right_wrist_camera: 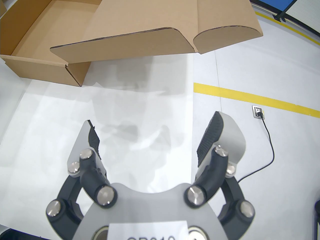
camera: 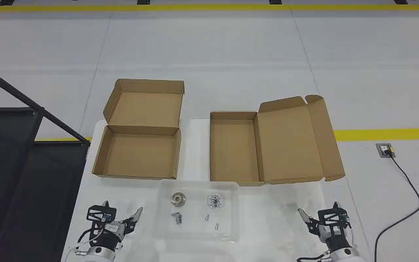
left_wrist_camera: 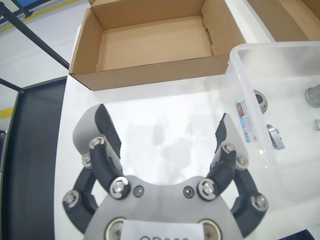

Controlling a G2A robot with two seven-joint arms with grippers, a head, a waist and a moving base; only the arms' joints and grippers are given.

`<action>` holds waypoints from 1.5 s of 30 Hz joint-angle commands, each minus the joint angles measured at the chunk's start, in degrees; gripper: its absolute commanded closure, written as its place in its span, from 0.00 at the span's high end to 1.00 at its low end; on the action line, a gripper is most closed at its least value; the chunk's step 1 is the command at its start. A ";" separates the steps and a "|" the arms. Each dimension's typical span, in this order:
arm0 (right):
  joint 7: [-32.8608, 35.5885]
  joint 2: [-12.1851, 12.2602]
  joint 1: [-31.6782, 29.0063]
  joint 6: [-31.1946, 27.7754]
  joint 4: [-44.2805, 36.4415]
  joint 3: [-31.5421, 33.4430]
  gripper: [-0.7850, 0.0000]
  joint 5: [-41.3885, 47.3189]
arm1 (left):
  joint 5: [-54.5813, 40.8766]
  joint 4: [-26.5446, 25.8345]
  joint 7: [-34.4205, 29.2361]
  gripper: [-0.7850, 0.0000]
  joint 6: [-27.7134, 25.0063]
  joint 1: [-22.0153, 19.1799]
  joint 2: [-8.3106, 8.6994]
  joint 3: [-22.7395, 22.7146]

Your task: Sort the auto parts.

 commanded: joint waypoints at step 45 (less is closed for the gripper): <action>20.58 0.00 14.87 -23.23 -23.95 -18.85 1.00 -21.60 | -15.49 -2.87 16.34 1.00 -2.69 7.23 -0.89 -9.00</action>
